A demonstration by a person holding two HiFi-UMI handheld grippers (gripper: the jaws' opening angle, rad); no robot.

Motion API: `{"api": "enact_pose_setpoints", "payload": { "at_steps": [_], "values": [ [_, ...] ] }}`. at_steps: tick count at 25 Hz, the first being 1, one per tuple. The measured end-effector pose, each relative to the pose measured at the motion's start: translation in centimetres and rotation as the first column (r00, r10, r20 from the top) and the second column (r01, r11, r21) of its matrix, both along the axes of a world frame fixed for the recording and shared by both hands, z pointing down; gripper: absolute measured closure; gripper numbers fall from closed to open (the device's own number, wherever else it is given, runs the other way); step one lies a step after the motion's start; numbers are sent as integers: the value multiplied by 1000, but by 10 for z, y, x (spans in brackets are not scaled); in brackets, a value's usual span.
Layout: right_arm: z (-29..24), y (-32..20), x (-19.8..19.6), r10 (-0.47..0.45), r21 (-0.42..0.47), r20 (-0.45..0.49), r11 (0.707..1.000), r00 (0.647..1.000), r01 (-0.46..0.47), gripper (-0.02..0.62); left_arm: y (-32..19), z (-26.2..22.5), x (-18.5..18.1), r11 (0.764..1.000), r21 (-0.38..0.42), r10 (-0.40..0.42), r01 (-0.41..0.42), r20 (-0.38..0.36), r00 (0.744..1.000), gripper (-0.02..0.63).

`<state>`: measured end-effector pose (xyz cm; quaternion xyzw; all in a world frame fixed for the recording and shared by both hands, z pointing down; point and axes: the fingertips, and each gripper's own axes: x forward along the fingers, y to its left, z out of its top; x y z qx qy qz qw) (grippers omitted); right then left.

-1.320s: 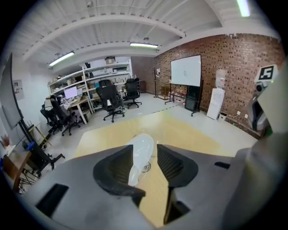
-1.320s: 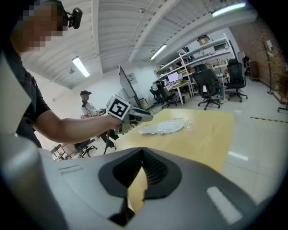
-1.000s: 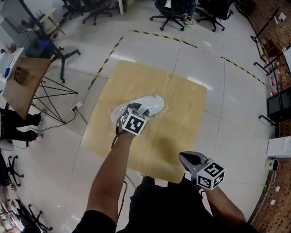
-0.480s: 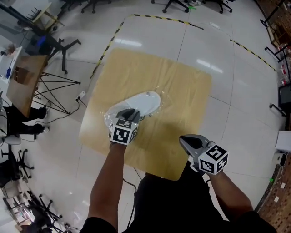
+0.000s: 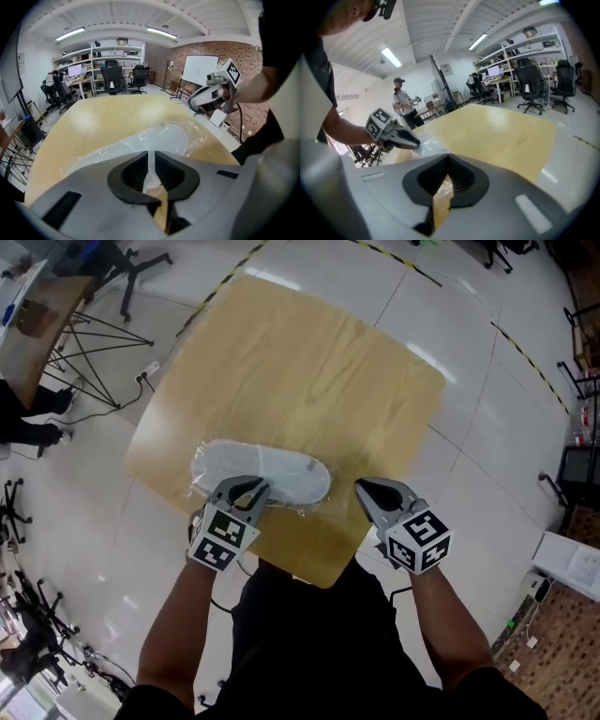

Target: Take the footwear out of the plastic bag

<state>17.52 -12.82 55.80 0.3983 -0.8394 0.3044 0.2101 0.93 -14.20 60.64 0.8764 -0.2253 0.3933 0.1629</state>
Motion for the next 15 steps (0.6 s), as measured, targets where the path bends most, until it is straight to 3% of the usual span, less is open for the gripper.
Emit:
{"api": "enact_pose_setpoints", "payload": {
  "at_steps": [3, 7, 11, 15],
  "values": [
    [35, 8, -14, -133, 3, -213, 991, 968, 137, 591, 15, -7, -13, 999, -21, -39, 39, -38, 999, 558],
    [60, 15, -41, -298, 10, -417, 943, 858, 333, 584, 22, -10, -22, 998, -28, -51, 49, -69, 996, 563],
    [74, 15, -53, -332, -5, -480, 927, 812, 376, 584, 34, -9, -30, 999, -20, 40, -40, -33, 999, 574],
    [81, 14, -54, -315, -17, -460, 938, 830, 347, 584, 42, -8, -44, 995, -25, 99, -99, 4, 995, 581]
  ]
}}
